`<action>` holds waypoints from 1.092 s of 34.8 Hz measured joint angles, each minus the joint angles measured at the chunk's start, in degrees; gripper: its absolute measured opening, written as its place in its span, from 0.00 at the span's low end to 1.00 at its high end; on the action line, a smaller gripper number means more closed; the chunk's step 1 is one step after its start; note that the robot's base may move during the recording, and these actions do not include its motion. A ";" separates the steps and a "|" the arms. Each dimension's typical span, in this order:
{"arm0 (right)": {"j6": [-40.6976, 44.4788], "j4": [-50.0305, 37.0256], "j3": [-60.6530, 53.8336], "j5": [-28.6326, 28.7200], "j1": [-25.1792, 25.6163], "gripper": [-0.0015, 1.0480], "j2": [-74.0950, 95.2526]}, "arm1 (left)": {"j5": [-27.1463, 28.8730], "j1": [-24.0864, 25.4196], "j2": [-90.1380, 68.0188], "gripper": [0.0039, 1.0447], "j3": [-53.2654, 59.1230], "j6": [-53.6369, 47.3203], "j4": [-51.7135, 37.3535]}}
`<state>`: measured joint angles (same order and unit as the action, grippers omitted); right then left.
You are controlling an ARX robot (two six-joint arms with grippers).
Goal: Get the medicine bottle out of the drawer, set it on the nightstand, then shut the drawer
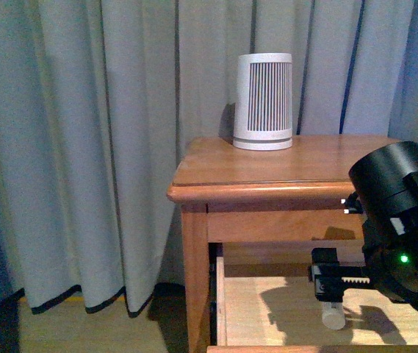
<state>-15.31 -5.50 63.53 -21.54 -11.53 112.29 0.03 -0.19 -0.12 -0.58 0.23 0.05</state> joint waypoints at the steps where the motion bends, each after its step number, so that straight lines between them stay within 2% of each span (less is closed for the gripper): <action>1: -0.15 0.11 0.61 -0.07 -0.24 0.93 1.11 | 0.00 0.00 0.00 0.94 0.02 0.00 0.00; 25: -0.13 -5.38 7.61 -0.13 -1.99 0.93 14.40 | 0.00 0.00 0.00 0.94 0.02 0.00 0.00; 32: -0.13 -5.38 8.39 -0.04 -2.43 0.64 15.52 | 0.00 0.00 0.00 0.94 0.00 0.00 0.00; 38: -0.35 -5.38 8.39 0.13 -2.51 0.33 15.52 | 0.00 0.00 0.00 0.94 0.02 0.00 0.00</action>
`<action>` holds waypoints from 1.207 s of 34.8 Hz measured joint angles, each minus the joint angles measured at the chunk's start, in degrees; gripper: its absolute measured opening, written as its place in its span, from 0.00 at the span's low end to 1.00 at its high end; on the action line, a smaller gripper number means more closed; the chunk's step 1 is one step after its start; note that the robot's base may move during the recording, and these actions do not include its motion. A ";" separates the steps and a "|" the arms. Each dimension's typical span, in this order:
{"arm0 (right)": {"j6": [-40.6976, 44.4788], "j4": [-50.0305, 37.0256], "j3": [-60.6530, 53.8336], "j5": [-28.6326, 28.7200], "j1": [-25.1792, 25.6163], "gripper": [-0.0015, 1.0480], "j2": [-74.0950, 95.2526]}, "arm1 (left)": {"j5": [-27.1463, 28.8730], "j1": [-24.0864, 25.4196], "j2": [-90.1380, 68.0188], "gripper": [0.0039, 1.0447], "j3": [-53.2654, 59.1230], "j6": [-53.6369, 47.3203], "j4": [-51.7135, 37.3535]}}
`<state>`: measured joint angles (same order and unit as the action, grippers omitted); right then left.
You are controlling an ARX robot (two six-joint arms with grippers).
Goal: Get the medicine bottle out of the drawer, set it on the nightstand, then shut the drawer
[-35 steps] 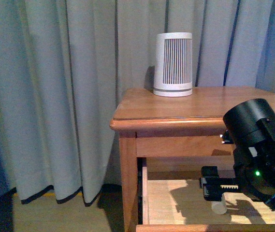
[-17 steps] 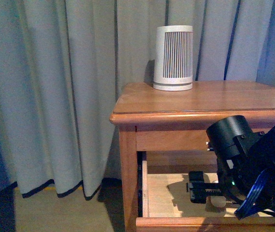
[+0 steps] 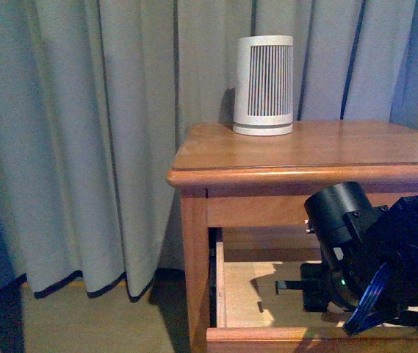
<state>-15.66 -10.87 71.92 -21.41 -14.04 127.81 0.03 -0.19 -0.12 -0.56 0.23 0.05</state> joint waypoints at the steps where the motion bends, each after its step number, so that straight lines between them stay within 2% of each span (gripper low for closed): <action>1: 0.00 0.00 0.00 0.00 0.00 0.30 -0.02 | 0.00 0.00 0.00 0.94 -0.02 0.00 0.00; 12: 0.20 -0.04 -2.80 -0.61 -0.68 0.28 -4.76 | 0.00 0.00 0.00 0.94 -0.02 0.00 0.00; 26: -8.76 12.90 -11.45 4.57 -4.33 0.28 -26.51 | 0.00 0.00 0.00 0.94 0.00 0.00 0.00; 31: -10.23 16.81 -14.21 3.61 -5.73 0.28 -34.56 | 0.00 0.00 0.00 0.94 0.00 0.00 0.00; 38: -4.07 12.59 -10.47 -2.78 -4.92 0.28 -44.48 | 0.00 0.00 0.00 0.94 0.00 0.00 0.00; 42: 1.18 9.94 -4.37 -4.39 -1.53 0.28 -43.36 | 0.00 0.00 0.00 0.94 0.00 0.00 0.00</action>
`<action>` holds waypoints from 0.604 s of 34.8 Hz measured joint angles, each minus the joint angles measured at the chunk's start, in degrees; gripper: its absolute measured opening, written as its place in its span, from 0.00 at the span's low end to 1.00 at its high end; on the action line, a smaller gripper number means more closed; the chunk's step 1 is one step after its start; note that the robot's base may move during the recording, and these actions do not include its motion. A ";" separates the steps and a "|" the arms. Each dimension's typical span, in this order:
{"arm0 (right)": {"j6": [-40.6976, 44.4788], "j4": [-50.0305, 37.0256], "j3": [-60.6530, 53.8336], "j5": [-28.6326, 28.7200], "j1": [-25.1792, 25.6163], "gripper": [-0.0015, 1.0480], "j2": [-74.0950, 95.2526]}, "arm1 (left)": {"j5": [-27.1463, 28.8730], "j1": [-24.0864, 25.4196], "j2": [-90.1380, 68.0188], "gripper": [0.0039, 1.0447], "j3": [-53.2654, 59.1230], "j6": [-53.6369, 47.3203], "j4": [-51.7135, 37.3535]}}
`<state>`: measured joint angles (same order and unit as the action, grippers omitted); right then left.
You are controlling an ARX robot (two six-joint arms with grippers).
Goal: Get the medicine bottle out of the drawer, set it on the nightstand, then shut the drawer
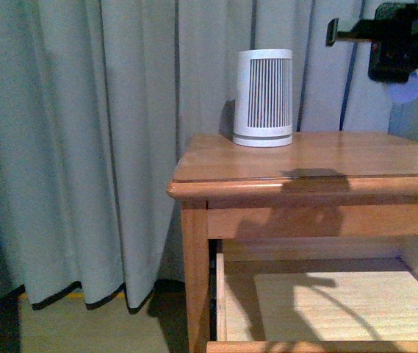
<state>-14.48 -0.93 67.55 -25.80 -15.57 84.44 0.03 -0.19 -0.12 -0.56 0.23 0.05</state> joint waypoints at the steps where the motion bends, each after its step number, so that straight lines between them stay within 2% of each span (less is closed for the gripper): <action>1: 1.92 -1.29 2.19 -0.72 1.51 0.28 1.68 | 0.00 0.00 0.00 0.94 -0.02 0.00 0.00; 9: 6.01 1.31 15.61 -0.59 9.84 0.28 17.84 | 0.00 0.00 0.00 0.94 0.00 0.00 0.00; 21: 3.72 5.40 25.97 1.38 14.36 0.28 29.53 | 0.00 0.00 0.00 0.94 0.00 0.00 0.00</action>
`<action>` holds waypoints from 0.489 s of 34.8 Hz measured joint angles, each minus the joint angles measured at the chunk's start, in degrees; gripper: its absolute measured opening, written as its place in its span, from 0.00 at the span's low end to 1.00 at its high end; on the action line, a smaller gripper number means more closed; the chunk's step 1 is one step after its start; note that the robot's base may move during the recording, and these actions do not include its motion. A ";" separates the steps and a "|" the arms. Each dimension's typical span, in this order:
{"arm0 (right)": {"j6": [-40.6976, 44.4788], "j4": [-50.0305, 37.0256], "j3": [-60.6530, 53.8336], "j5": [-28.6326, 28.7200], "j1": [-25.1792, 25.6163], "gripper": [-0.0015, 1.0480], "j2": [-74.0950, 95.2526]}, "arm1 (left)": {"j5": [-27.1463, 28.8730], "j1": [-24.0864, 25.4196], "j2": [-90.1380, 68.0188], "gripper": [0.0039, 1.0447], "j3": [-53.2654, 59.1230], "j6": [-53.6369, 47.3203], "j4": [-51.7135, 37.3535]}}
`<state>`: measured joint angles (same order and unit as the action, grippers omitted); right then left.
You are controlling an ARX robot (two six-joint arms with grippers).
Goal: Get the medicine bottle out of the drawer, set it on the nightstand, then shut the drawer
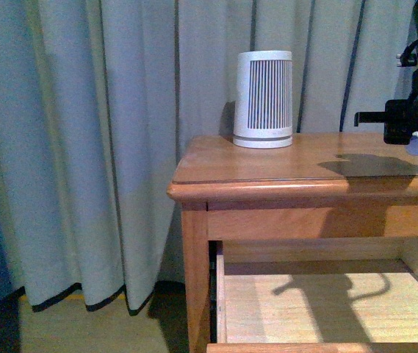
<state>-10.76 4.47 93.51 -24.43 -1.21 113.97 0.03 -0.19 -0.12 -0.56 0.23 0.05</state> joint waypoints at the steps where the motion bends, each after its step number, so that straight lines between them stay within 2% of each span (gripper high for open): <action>1: -0.11 0.33 0.37 0.00 0.20 0.28 0.61 | 0.00 0.00 0.00 0.94 0.00 0.00 0.00; 4: -0.24 0.76 0.66 -0.17 0.46 0.28 1.44 | 0.00 0.00 0.00 0.94 -0.02 0.00 0.00; 14: 0.04 -1.22 0.59 0.15 0.57 0.65 2.43 | 0.00 0.00 0.00 0.94 -0.02 0.00 0.00; 17: 0.90 -3.82 0.07 -0.72 0.57 0.81 1.62 | 0.00 0.00 0.00 0.94 0.00 0.00 0.00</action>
<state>-9.87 0.64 93.58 -25.15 -0.64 115.59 0.03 -0.19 -0.12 -0.56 0.23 0.05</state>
